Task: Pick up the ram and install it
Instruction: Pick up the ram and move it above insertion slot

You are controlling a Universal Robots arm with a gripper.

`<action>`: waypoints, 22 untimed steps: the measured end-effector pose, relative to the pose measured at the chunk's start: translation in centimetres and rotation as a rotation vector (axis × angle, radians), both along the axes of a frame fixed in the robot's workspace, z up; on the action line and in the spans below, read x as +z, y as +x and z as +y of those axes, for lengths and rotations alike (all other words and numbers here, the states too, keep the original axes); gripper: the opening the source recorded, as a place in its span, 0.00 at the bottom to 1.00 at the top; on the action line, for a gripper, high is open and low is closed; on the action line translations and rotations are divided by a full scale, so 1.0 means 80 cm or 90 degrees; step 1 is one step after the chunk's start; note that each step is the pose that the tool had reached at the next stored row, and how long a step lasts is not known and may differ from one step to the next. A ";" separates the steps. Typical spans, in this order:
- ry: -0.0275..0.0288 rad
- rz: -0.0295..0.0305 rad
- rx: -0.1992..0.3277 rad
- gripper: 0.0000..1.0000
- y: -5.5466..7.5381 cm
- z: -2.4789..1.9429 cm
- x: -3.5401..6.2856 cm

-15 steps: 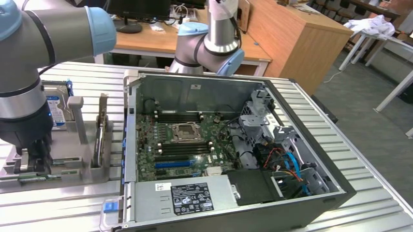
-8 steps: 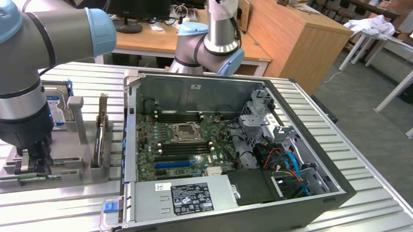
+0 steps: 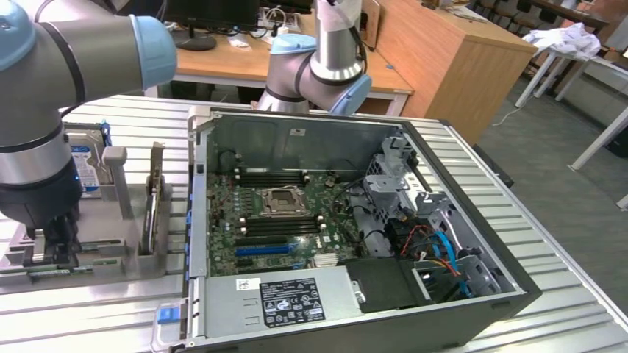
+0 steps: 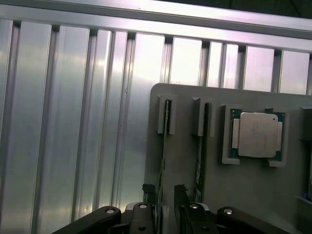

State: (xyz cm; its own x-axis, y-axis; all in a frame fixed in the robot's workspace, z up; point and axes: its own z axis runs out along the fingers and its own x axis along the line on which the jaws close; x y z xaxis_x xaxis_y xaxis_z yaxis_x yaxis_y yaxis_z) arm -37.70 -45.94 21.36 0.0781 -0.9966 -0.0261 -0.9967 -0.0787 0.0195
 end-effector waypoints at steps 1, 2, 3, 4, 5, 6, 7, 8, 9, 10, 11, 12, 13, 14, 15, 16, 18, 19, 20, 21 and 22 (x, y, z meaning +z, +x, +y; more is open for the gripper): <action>0.0000 0.0000 0.000 0.30 0.000 0.0000 -0.001; 0.0000 0.0000 0.000 0.30 0.000 0.0000 -0.002; 0.0000 0.0000 0.000 0.30 0.000 0.0000 -0.002; 0.0000 0.0000 0.000 0.30 0.000 0.0000 -0.003; 0.0000 0.0000 0.000 0.30 0.000 0.0000 -0.004; 0.0000 0.0000 0.000 0.30 0.000 0.0000 -0.005; 0.0000 0.0000 0.000 0.30 0.000 0.0000 -0.006; 0.0000 0.0001 0.000 0.30 0.000 0.0000 -0.006; 0.0000 0.0000 0.000 0.30 0.000 0.0000 -0.007; 0.0000 0.0000 0.000 0.30 0.000 0.0000 -0.008; -0.0001 0.0001 0.000 0.30 0.000 0.0000 -0.009; -0.0001 0.0001 0.000 0.30 0.000 -0.0001 -0.009; -0.0001 0.0001 0.000 0.30 0.000 0.0000 -0.009; -0.0001 0.0001 0.000 0.30 0.000 0.0000 -0.009; -0.0001 0.0001 0.000 0.30 0.000 0.0000 -0.009; 0.0000 0.0000 0.000 0.30 0.000 0.0000 -0.009; 0.0001 0.0000 0.000 0.30 0.000 0.0000 -0.009; 0.0001 -0.0002 0.000 0.30 0.000 0.0001 -0.010; 0.0002 -0.0002 0.000 0.30 0.001 0.0002 -0.010; 0.0001 -0.0001 0.000 0.30 0.001 0.0001 -0.009; 0.0000 0.0001 0.000 0.30 0.002 0.0000 -0.009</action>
